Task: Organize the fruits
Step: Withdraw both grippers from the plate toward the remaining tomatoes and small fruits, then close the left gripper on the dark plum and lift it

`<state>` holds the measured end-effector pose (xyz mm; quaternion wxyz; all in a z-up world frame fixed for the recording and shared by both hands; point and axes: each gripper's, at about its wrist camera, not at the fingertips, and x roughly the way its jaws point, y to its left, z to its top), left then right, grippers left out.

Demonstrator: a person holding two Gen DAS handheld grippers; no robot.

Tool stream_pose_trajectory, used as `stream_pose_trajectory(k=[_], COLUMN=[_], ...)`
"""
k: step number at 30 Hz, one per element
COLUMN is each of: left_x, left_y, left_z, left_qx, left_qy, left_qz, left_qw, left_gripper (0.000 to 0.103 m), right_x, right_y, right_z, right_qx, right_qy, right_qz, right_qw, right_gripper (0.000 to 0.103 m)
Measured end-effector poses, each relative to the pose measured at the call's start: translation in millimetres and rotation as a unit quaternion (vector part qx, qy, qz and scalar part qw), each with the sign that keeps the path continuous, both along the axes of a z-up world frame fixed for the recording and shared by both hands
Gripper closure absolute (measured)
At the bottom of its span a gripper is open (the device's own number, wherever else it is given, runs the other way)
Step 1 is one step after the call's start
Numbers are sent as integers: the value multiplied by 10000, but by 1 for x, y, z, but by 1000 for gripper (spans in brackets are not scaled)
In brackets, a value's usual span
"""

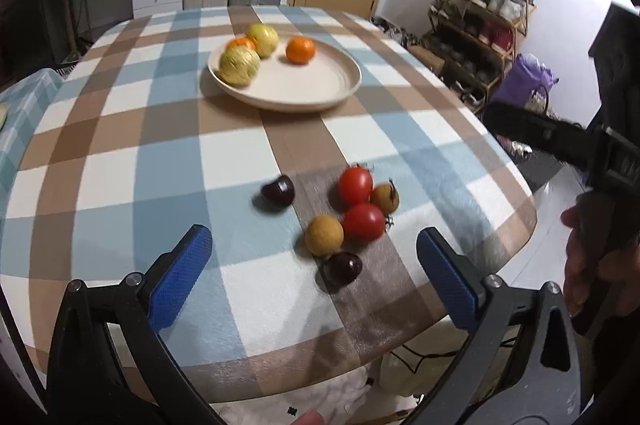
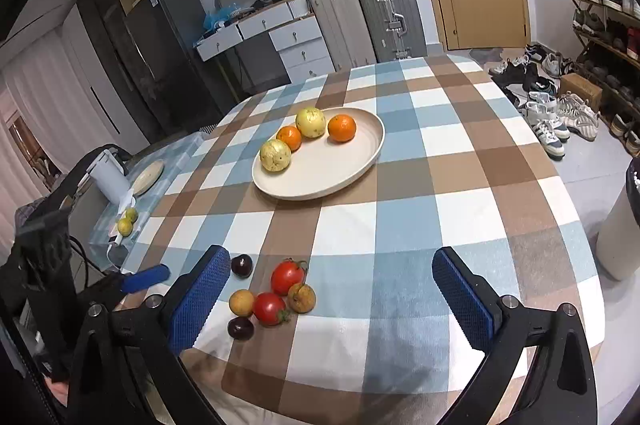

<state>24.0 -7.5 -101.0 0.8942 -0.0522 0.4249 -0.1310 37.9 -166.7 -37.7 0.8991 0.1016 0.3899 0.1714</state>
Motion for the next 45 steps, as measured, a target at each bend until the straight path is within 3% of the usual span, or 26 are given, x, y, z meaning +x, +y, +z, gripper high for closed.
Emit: stream_pose_trajectory(k=[6, 15, 20, 27, 32, 36, 45], left_x=[9, 12, 11, 11, 9, 6, 5], left_y=[-4, -13, -22, -21, -22, -27, -26], left_z=[-21, -34, -37, -37, -35, -32, -30], left_qx=[-161, 108, 265, 191, 49, 195, 145], left_qy=[432, 523, 558, 541, 547, 424, 410], left_qz=[-56, -109, -278, -285, -430, -501, -489], left_qw=[9989, 9985, 9977, 9979, 9976, 9977, 9979], left_gripper=[1, 9, 28, 48, 80, 81, 81], right_x=[1, 0, 0, -1, -1, -1, -1], right_y=[-1, -6, -8, -7, -5, -5, -3], right_z=[0, -1, -1, -2, -3, -3, -3], right_qx=[42, 134, 189, 153, 143, 140, 126], right_qy=[77, 131, 158, 164, 194, 200, 234], right_qz=[12, -3, -23, 27, 41, 47, 81], right_qw=[10000, 9998, 9997, 9997, 9997, 9997, 9996], right_gripper=[0, 0, 0, 0, 0, 0, 0])
